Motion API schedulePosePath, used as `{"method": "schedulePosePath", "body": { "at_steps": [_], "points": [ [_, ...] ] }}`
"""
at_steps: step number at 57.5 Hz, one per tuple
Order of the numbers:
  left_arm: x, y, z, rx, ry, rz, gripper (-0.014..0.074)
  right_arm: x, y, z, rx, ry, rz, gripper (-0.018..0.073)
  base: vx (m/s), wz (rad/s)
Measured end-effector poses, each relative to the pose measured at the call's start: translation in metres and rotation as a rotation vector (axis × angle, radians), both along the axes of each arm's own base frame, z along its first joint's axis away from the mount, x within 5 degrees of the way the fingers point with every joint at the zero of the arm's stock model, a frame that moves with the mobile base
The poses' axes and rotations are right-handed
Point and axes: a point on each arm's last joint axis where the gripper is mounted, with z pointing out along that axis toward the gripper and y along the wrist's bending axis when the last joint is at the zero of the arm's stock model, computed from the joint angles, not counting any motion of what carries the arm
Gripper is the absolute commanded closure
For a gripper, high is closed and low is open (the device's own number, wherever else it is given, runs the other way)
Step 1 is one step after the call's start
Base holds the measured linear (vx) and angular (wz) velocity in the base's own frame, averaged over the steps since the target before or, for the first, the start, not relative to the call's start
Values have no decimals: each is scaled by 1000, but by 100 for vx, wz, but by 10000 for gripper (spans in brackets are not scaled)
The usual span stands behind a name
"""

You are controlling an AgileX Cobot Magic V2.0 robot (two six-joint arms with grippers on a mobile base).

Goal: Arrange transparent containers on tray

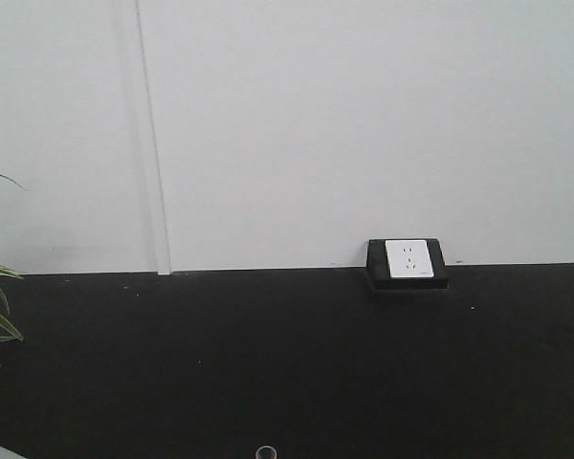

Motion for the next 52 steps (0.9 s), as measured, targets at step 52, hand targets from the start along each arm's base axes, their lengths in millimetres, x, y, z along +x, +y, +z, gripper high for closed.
{"method": "schedulePosePath", "body": {
  "at_steps": [52],
  "points": [
    [2,-1,11,-155,-62,17,433,0,0,0,0,2,0,40,0,0]
  ]
}}
